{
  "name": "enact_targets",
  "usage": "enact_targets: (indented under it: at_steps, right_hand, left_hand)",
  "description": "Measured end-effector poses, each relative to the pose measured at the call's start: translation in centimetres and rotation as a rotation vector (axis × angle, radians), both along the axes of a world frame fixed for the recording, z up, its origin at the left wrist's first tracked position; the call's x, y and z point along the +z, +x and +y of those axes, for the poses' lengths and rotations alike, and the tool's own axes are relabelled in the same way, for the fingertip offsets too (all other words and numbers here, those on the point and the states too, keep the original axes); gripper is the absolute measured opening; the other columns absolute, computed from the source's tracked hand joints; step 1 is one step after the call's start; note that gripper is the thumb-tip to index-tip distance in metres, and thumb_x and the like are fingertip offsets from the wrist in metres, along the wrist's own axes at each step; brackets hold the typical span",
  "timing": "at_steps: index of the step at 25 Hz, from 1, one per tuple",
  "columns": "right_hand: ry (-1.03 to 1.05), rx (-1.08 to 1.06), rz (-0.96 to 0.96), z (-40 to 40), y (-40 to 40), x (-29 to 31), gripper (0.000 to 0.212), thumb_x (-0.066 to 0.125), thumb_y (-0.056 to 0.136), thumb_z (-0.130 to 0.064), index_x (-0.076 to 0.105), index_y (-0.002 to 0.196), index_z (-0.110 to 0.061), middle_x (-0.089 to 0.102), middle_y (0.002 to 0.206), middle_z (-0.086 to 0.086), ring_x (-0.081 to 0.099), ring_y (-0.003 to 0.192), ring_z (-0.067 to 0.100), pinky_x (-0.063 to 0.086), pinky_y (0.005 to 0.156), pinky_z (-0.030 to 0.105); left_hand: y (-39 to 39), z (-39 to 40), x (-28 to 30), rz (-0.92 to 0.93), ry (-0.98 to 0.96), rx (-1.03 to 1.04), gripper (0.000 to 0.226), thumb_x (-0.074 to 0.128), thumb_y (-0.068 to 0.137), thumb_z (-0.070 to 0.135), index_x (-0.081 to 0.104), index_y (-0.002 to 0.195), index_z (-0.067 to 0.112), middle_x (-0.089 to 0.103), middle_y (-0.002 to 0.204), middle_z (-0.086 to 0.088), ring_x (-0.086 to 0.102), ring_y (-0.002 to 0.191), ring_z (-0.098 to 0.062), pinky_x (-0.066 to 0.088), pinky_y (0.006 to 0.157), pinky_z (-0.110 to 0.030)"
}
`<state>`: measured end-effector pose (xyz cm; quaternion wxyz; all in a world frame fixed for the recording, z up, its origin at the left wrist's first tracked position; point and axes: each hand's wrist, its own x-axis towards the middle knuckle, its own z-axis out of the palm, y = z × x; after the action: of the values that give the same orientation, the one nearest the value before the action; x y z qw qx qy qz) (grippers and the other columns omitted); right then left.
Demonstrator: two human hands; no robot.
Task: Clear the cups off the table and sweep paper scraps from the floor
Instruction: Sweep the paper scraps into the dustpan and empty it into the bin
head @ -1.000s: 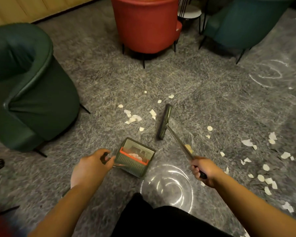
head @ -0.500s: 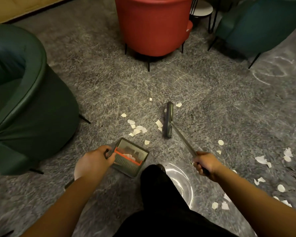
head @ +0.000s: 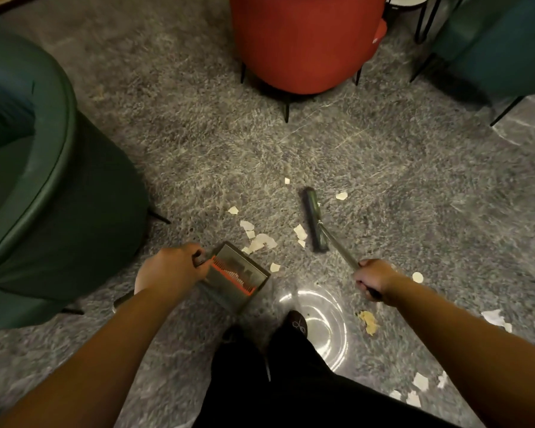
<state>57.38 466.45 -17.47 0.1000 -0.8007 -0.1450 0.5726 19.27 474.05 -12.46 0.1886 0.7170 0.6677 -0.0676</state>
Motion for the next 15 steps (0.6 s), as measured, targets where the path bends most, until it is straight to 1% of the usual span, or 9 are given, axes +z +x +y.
enact_targets:
  at_steps: [3,6,8,11,13,14,15]
  right_hand:
    - [-0.027,0.025,0.053,2.4,-2.5,-0.4,0.019,0.044,0.089,0.007,0.047,0.079,-0.009,0.041,0.050,0.008,0.034,0.037,0.012,0.027,0.036,0.014]
    - [-0.033,0.099,0.138,3.7,-5.9,-0.6,0.017,0.042,0.089,0.009,0.046,0.086,-0.008,0.039,0.053,0.007,0.031,0.037,0.011,0.025,0.037,0.014]
    - [-0.040,0.122,0.210,3.8,-8.4,-1.0,0.018,0.042,0.089,0.009,0.045,0.088,-0.009,0.038,0.054,0.007,0.029,0.034,0.010,0.024,0.037,0.013]
    - [-0.054,0.172,0.261,3.5,-11.4,-1.1,0.018,0.044,0.085,0.007,0.047,0.092,-0.009,0.038,0.054,0.007,0.027,0.041,0.011,0.021,0.042,0.016]
    - [-0.077,0.178,0.301,3.3,-12.6,-0.8,0.025,0.045,0.083,0.005,0.052,0.105,-0.003,0.040,0.054,0.007,0.028,0.044,0.013,0.020,0.045,0.018]
    - [-0.089,0.183,0.314,3.2,-13.1,-0.6,0.033,0.045,0.083,0.005,0.049,0.116,0.004,0.041,0.053,0.006,0.029,0.043,0.012,0.020,0.045,0.018]
    - [-0.099,0.185,0.330,3.1,-13.5,-0.2,0.040,0.046,0.084,0.004,0.043,0.124,0.006,0.042,0.051,0.005,0.031,0.041,0.011,0.020,0.045,0.017]
  left_hand:
    - [-0.2,3.5,0.2,0.008,-0.029,-0.049,0.024,0.056,0.084,0.058,0.063,0.099,0.040,0.056,0.072,0.012,0.055,0.066,-0.013,0.043,0.054,-0.024]
    - [-0.1,5.6,0.1,-0.010,0.003,-0.097,0.024,0.057,0.086,0.055,0.064,0.100,0.037,0.065,0.078,0.007,0.057,0.067,-0.015,0.046,0.055,-0.025]
    - [-0.1,6.8,0.1,-0.028,-0.006,-0.110,0.024,0.057,0.085,0.055,0.063,0.100,0.036,0.067,0.081,0.006,0.060,0.070,-0.018,0.048,0.056,-0.026]
    - [-0.6,8.0,-0.1,-0.046,-0.015,-0.112,0.027,0.057,0.085,0.056,0.063,0.103,0.037,0.068,0.084,0.005,0.062,0.073,-0.019,0.050,0.058,-0.027]
    - [-1.2,8.1,-0.2,-0.045,-0.006,-0.121,0.028,0.057,0.085,0.056,0.064,0.104,0.036,0.068,0.082,0.003,0.062,0.070,-0.020,0.051,0.057,-0.027]
    - [-1.5,8.2,-0.3,-0.038,0.005,-0.126,0.029,0.057,0.085,0.057,0.064,0.103,0.036,0.068,0.081,0.002,0.062,0.069,-0.021,0.051,0.056,-0.027]
    - [-1.7,8.2,-0.4,-0.034,0.018,-0.132,0.029,0.057,0.085,0.058,0.063,0.103,0.036,0.067,0.080,0.001,0.062,0.069,-0.022,0.049,0.055,-0.027]
